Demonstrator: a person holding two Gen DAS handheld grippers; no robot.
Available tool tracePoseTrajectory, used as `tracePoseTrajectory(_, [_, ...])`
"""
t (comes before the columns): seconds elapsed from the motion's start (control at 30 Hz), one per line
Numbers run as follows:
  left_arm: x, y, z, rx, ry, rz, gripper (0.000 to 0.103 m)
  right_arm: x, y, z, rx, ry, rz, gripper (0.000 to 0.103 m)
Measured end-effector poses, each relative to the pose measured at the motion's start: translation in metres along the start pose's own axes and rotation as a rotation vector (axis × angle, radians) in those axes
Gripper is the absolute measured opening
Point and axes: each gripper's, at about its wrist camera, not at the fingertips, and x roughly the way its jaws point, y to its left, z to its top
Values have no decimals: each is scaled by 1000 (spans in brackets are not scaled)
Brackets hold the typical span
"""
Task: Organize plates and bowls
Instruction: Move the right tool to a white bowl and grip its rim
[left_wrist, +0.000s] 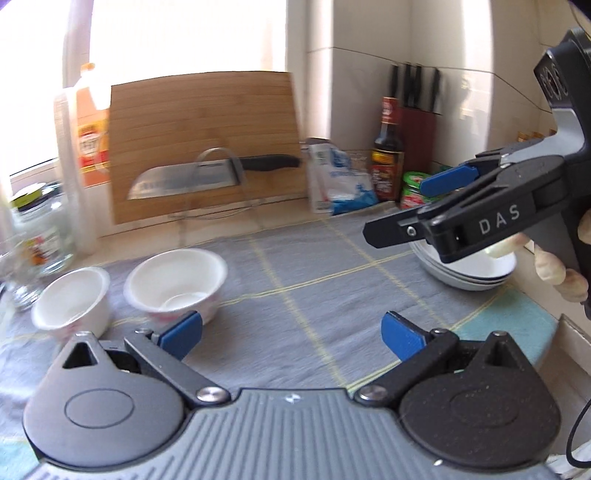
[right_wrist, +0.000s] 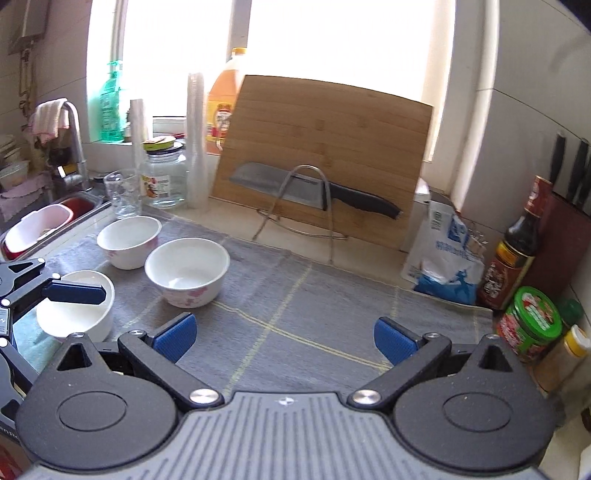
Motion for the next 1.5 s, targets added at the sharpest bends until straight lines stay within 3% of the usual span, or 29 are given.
tracePoseTrajectory(0.3, [-39,46,-44,-111,12,220,102,36,77,25,-130,14,194,103])
tracePoseTrajectory(0.53, [-40,74,-69,-132,71,296,102,66,121,36,-170,57,338,103])
tracePoseTrajectory(1.03, [-11,88,-81,-58,111,252,101,117,145,32,-113,183,457,102])
tracePoseTrajectory(1.27, [-6,88,-80,-41,110,214,94,135,147,30,-80,239,506,88])
tracePoseTrajectory(1.5, [-5,88,-81,-41,114,206,93,140,147,30,-69,266,554,78])
